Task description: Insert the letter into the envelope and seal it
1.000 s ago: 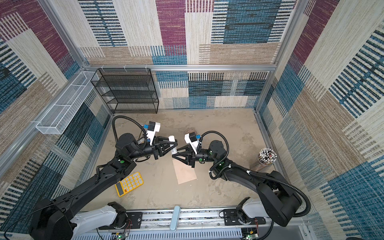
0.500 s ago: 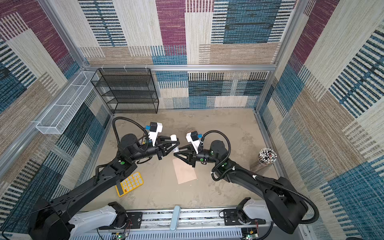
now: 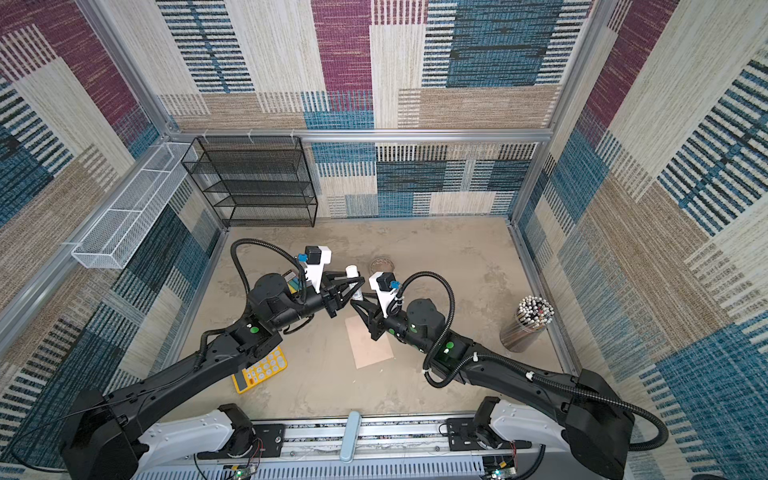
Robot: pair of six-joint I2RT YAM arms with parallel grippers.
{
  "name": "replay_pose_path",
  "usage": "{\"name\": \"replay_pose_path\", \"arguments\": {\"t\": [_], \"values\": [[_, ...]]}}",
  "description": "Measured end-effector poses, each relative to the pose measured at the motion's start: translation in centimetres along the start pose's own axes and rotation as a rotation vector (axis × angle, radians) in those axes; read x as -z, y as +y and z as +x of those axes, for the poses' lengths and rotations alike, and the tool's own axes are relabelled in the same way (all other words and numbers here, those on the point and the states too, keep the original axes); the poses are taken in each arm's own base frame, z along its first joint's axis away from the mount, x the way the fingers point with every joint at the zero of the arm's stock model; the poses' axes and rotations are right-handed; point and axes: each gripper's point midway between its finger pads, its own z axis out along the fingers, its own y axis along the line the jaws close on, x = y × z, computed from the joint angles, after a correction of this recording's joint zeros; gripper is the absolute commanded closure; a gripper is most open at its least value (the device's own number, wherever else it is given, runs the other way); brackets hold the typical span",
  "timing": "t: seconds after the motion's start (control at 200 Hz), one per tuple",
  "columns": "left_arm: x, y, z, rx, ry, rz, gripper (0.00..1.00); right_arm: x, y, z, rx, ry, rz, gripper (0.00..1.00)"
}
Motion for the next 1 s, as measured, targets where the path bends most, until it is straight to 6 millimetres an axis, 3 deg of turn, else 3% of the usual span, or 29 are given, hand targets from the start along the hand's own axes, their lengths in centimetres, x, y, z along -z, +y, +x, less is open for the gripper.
{"name": "replay_pose_path", "arguments": {"t": [0.24,0.346,0.476,0.576,0.781,0.922,0.997], "values": [[-0.8,0.9,0.7,0.004,-0.012,-0.070,1.00,-0.3,-1.3,1.0,0.110,0.006,0.200,0.78],[-0.7,1.0,0.0,-0.001,-0.038,-0.086,1.00,-0.5,-1.5,0.4,0.137,-0.006,0.236,0.75],[-0.6,1.0,-0.6,-0.002,-0.037,-0.099,1.00,-0.5,-1.4,0.2,0.152,-0.014,0.239,0.64],[-0.3,1.9,-0.2,-0.003,-0.011,-0.141,1.00,-0.2,-0.9,-1.3,0.169,-0.063,0.225,0.53],[1.7,4.5,-1.7,-0.009,-0.020,-0.237,1.00,1.2,-0.5,-3.9,0.187,-0.154,0.182,0.46],[2.8,4.8,-4.2,-0.020,-0.066,-0.227,1.00,1.9,-1.6,-4.4,0.197,-0.167,0.166,0.48],[3.0,4.6,-4.6,-0.021,-0.067,-0.200,1.00,2.2,-2.3,-4.5,0.192,-0.170,0.135,0.48]]}}
